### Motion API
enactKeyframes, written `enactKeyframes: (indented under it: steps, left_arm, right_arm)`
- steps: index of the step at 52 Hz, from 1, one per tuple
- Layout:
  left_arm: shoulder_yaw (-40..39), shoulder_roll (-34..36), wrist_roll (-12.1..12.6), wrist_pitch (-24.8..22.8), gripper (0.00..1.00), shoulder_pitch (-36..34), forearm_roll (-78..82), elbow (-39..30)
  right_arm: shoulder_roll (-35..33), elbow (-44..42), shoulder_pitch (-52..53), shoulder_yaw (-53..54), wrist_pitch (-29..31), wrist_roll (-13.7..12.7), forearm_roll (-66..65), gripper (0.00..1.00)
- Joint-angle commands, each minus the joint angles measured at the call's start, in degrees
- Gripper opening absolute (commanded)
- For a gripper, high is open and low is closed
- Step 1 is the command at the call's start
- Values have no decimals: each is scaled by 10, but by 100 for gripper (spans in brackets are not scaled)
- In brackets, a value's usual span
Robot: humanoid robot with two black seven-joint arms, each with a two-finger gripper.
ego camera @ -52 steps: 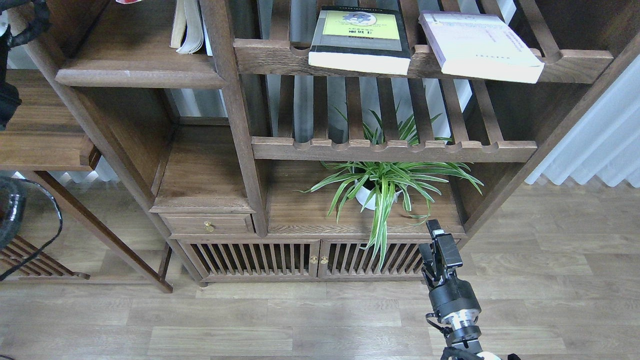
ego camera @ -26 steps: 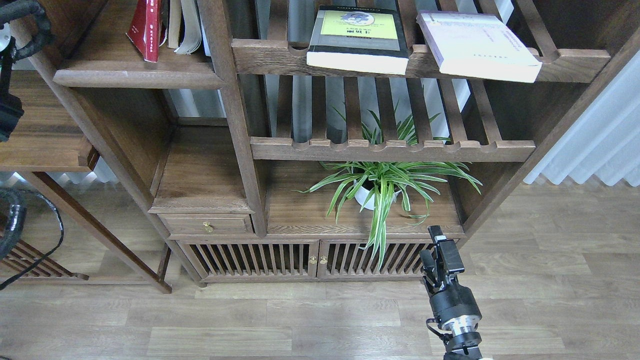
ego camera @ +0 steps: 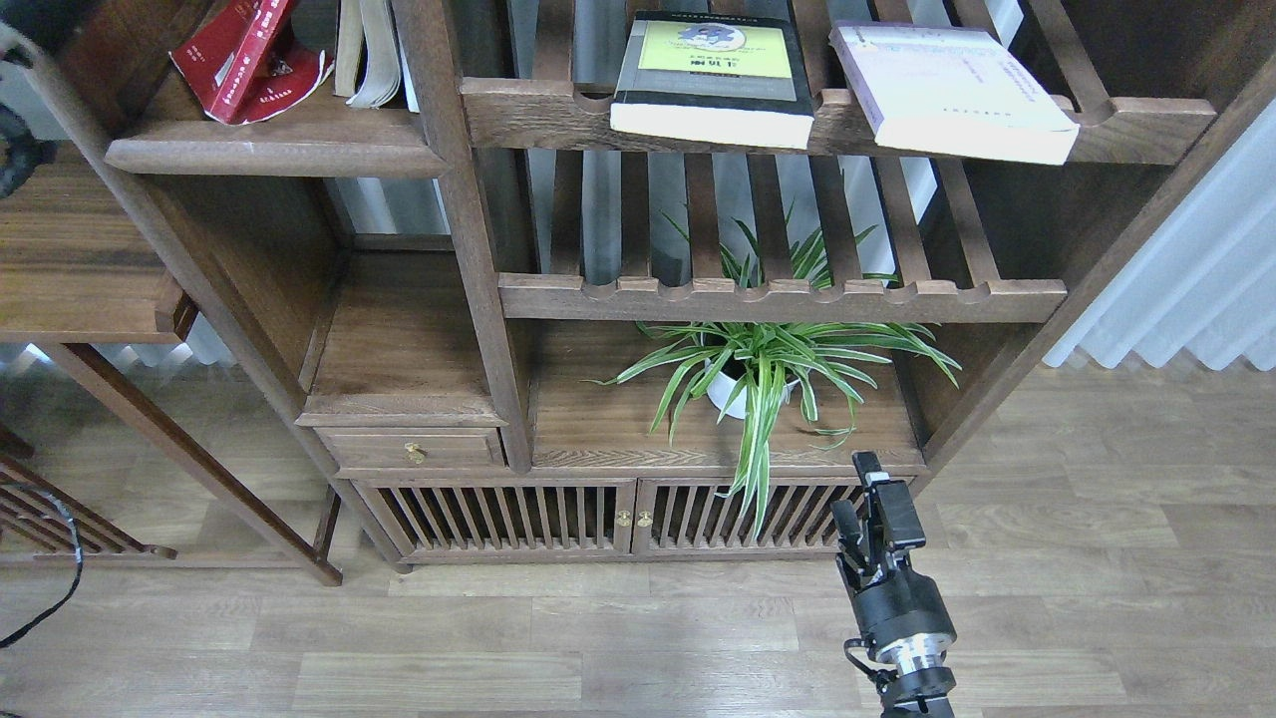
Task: Organize books on shelf
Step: 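Place the red book upright on the top shelf with the left gripper, then reach the right gripper up and grasp the white book on the top shelf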
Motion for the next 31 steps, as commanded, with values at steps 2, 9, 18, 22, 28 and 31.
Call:
enactKeyframes:
  steps: [2,9,18,22,28,31]
  left_arm:
    - [-1,2,1,0,98,47,-18,-10]
    - [0,-6,5,0,100,91,-18,-34]
    - [6,-32,39,0,100,121,-19,-63]
    - [9,-41,53,0,100,143,-18,-73]
    - [14,-60,61,0,100,181,-18,-79]
    - [21,-62,61,0,100,202,-18,-79]
  right_arm:
    - [0,14,0,-3,0,0,-1,99]
    - [0,25,3,-4,0,-3,-1,99]
    - [0,34,26,-3,0,-6,-6,99]
    - [0,52,38,-3,0,-6,-7,99]
    - [0,86,48,6,0,-6,-6,99]
    - [0,99,53,11,0,-6,-5,99]
